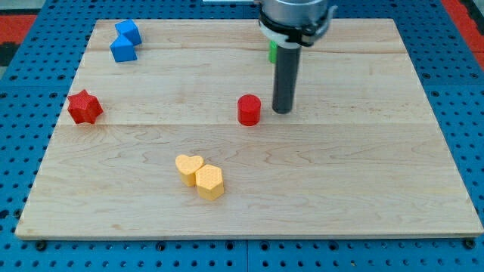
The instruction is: Push the red star left of red circle
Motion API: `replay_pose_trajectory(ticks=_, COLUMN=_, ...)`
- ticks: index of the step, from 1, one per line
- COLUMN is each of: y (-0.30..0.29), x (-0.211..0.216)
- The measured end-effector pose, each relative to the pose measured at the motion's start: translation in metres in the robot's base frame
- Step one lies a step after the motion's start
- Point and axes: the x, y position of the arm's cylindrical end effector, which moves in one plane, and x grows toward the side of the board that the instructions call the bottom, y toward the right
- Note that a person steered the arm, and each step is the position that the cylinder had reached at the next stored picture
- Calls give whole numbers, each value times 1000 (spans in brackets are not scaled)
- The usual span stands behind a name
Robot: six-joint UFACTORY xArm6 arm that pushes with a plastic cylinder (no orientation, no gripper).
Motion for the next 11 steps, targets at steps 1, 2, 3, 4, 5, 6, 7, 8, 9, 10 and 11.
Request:
replay_pose_trajectory(ticks=1, y=-90, x=53)
replay_pose_trajectory(ticks=2, y=-190, x=56)
replay_pose_trajectory(ticks=3, y=-297, x=56)
replay_pose_trajectory(ticks=4, y=-363, x=29)
replay_pose_trajectory(ticks=5, y=-344, x=15)
replay_pose_trajectory(ticks=6, y=-335, x=-4)
replay_pose_trajectory(ticks=7, y=-335, x=-18)
replay_pose_trajectory(ticks=8, y=-280, x=-21)
replay_pose_trajectory(ticks=9, y=-215, x=-21)
replay_pose_trajectory(ticks=10, y=-241, x=-37)
replay_pose_trajectory(ticks=11, y=-222, x=-50)
